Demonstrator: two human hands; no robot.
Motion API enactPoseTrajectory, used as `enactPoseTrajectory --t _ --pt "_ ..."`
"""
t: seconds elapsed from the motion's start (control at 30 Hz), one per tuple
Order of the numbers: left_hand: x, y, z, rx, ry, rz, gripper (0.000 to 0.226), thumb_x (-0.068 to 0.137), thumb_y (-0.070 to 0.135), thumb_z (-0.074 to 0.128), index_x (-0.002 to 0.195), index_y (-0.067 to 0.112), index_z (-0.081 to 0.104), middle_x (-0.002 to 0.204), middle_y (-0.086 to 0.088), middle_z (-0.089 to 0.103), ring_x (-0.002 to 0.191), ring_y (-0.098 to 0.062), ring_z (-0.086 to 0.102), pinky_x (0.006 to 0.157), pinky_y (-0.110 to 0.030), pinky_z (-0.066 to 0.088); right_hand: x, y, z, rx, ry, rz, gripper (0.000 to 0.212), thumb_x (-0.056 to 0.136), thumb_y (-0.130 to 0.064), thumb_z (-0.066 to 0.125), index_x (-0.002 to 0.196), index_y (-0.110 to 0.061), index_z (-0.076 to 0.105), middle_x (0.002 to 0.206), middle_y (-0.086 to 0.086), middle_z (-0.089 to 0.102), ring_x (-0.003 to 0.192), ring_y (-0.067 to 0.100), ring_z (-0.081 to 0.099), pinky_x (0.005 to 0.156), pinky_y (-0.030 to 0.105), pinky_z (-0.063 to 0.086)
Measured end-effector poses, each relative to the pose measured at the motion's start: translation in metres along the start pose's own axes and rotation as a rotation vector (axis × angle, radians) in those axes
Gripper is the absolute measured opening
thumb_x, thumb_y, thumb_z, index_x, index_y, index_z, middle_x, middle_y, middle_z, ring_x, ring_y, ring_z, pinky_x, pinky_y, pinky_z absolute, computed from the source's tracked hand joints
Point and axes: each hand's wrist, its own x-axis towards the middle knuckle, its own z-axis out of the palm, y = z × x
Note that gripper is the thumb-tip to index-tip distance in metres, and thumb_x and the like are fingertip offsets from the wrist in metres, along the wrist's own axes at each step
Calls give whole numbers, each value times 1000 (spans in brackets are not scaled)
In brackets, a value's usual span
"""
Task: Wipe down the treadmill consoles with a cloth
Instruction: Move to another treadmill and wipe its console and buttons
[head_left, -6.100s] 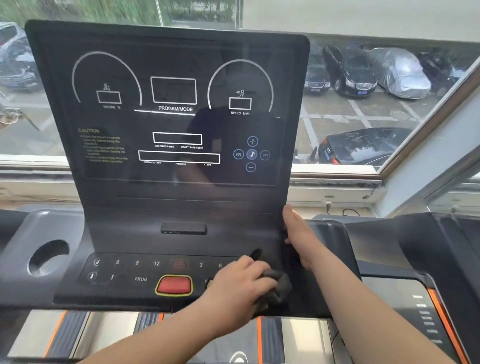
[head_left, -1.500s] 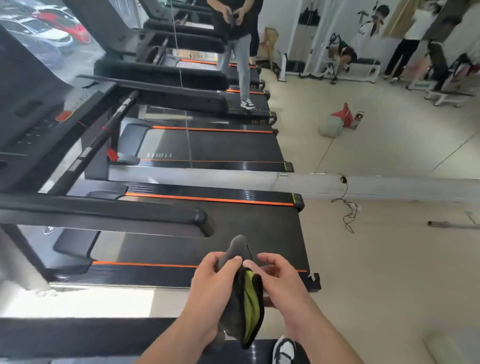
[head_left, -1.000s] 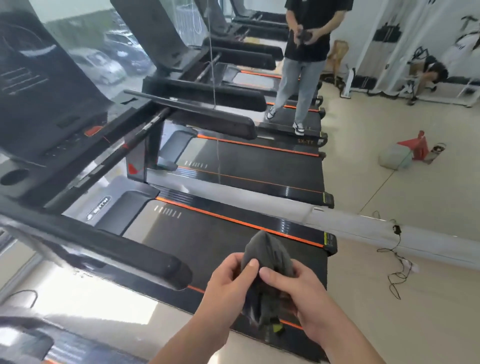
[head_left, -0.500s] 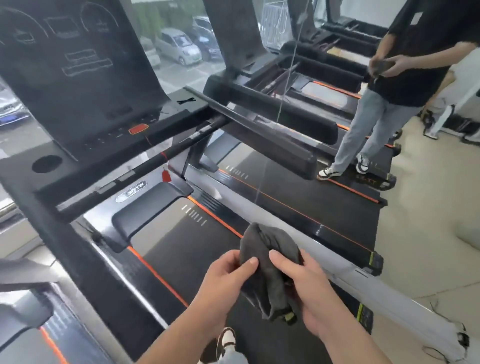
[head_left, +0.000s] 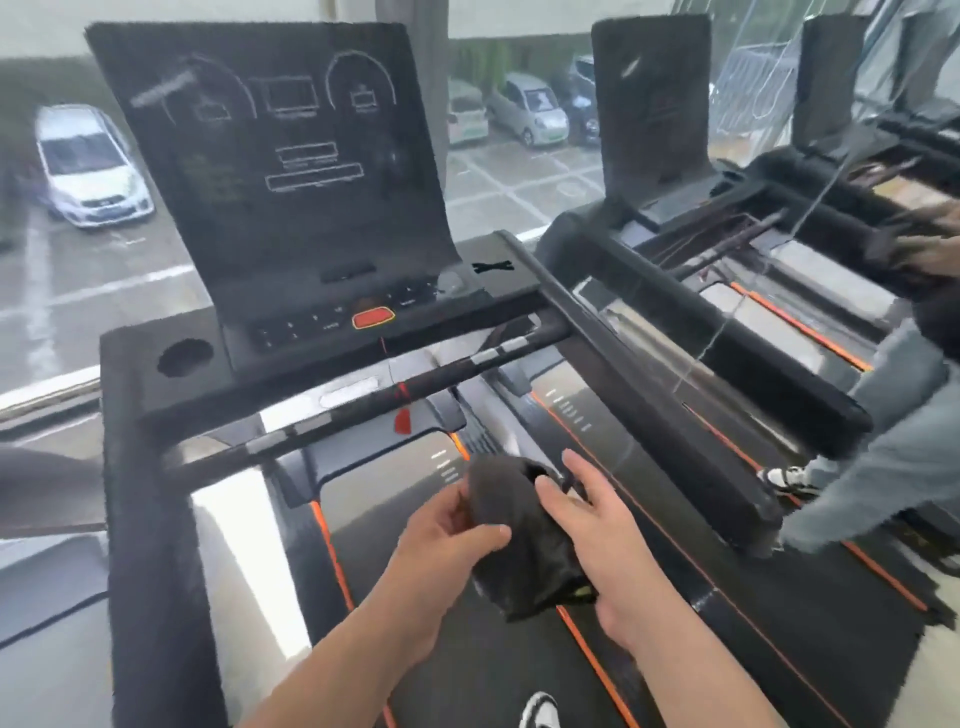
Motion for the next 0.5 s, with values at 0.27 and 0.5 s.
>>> enactPoseTrajectory --t 0.27,0.5 --pt "70 46 -20 16 277 178 41 92 -10 65 122 17 71 111 -3 79 108 -19 73 93 -32 59 130 -46 47 -321 -500 -3 35 91 -31 79 125 -28 70 113 -5 78 107 15 74 96 36 57" --pt "124 84 -90 -66 557 271 30 88 8 78 114 23 74 107 -6 80 104 -28 74 96 -51 58 201 -84 137 -248 -622 23 25 77 -23 81 96 -16 67 95 10 74 87 30 67 73 41 52"
